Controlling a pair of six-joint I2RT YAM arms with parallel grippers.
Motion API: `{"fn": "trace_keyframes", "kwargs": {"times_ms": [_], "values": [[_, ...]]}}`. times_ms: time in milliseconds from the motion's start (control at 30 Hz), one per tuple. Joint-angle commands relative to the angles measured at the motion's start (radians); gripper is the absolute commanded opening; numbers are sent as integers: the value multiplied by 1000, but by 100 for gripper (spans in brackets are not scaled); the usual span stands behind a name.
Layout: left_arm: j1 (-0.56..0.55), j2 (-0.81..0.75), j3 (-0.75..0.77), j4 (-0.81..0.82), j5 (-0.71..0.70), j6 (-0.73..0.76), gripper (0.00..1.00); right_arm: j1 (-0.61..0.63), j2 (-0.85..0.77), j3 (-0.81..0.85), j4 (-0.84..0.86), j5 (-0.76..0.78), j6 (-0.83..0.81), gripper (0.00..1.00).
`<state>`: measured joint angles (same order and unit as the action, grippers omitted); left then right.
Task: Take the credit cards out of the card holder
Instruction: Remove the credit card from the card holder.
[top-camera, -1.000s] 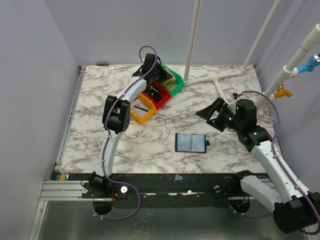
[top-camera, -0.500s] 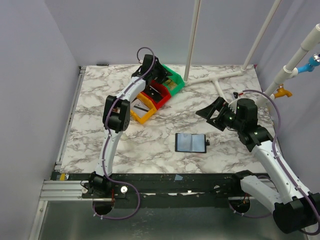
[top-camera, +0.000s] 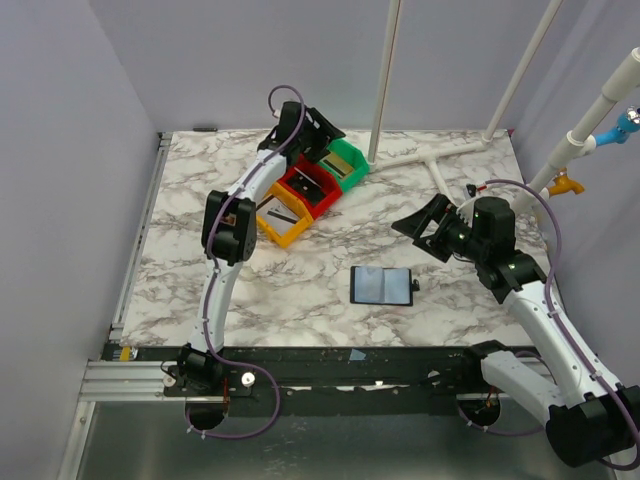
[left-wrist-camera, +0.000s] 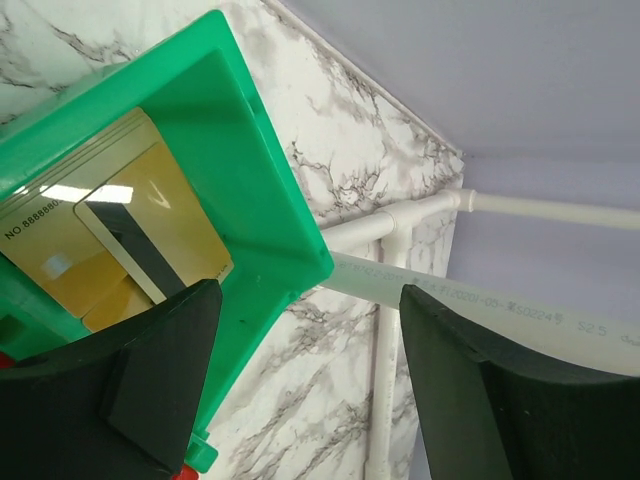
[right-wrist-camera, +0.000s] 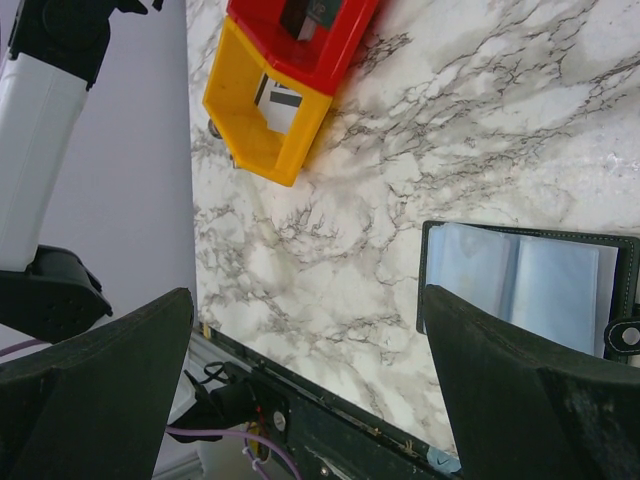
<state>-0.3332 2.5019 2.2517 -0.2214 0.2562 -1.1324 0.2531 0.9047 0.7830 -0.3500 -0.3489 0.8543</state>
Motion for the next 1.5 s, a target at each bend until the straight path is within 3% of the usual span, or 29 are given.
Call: {"fn": "trace_keyframes", "kwargs": {"times_ms": [0, 367, 1167, 1467], "values": [[8, -92, 14, -1, -10, 45, 75, -5, -12, 5, -6, -15, -11, 100], [11, -226, -48, -26, 18, 95, 78, -5, 8, 3, -14, -5, -21, 100], [-65, -910, -1157, 243, 132, 175, 81, -6, 58, -70, 15, 46, -76, 100], [-175, -1033, -1337, 224, 124, 206, 82, -5, 102, -124, 63, 47, -73, 100]]}}
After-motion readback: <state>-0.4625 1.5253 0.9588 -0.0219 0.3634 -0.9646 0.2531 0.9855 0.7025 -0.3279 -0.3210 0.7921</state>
